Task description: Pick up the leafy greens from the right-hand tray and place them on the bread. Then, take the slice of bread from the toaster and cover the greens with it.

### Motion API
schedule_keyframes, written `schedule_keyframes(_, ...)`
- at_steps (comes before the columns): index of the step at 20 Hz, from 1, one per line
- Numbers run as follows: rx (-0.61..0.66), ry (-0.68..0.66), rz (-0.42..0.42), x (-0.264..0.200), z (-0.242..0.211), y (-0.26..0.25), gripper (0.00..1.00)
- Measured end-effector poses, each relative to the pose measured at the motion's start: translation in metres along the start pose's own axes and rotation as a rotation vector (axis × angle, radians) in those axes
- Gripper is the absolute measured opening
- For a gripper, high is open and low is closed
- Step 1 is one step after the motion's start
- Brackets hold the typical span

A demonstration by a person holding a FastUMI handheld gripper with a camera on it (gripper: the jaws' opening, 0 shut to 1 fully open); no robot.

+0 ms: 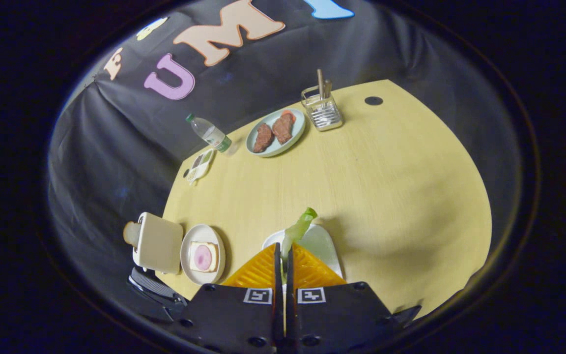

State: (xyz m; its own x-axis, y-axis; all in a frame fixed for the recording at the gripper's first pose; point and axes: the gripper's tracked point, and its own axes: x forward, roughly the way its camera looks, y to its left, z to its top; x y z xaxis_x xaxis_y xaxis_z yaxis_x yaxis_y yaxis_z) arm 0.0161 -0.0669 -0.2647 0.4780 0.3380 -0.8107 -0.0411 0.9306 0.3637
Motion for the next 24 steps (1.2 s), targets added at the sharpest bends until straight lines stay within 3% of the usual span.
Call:
schedule_keyframes(10, 0.026, -0.042, 0.183, 0.004, -0.016, 0.145, 0.05)
schedule_keyframes(18, 0.053, 0.058, 0.339, 0.040, -0.073, 0.273, 0.05)
schedule_keyframes(24, 0.063, 0.155, 0.340, 0.080, -0.116, 0.309, 0.05)
